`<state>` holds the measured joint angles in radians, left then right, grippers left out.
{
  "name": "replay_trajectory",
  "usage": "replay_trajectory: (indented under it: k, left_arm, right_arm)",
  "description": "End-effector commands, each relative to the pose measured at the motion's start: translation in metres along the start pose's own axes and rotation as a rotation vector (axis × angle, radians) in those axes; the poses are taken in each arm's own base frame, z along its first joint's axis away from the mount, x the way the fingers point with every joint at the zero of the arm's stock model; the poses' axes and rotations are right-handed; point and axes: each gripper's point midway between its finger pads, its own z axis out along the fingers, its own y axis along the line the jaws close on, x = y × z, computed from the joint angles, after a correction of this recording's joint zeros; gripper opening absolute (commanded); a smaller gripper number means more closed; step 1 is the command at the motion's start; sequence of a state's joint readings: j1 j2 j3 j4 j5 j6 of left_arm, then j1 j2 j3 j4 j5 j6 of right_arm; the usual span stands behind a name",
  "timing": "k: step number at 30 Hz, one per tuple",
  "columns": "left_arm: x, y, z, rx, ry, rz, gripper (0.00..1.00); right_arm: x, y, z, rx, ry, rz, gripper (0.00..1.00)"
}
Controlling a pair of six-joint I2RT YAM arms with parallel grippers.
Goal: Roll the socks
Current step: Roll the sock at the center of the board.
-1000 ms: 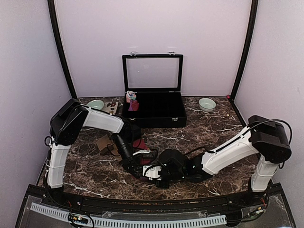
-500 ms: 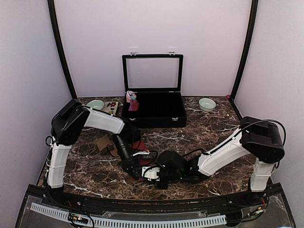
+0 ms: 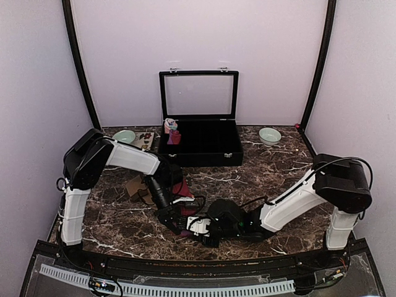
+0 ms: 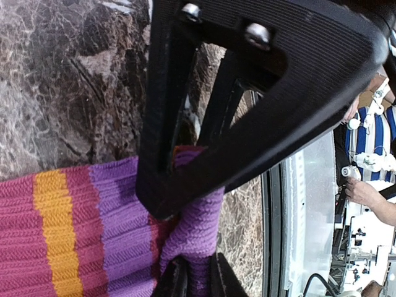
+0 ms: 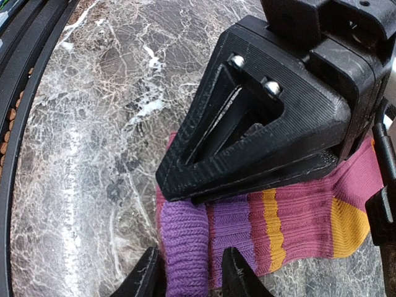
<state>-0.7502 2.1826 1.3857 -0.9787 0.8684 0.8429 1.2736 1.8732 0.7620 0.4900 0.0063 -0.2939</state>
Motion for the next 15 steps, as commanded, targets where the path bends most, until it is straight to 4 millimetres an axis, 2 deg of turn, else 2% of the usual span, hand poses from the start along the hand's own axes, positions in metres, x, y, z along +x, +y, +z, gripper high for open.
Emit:
replay_trajectory:
  k: [1,9,15]
  left_arm:
    - [0.038,0.044,0.01,-0.154,0.157,-0.004,0.17]
    - [0.041,0.042,0.013,-0.143,0.163,-0.007,0.17]
    - [0.041,0.043,0.012,-0.144,0.164,-0.006,0.16]
  right_arm:
    - [-0.032,-0.008,-0.006,0.059,-0.077,-0.034,0.35]
    - [-0.046,-0.007,-0.008,0.12,-0.084,-0.112,0.36]
    - [-0.039,0.004,-0.011,0.086,-0.071,-0.114,0.36]
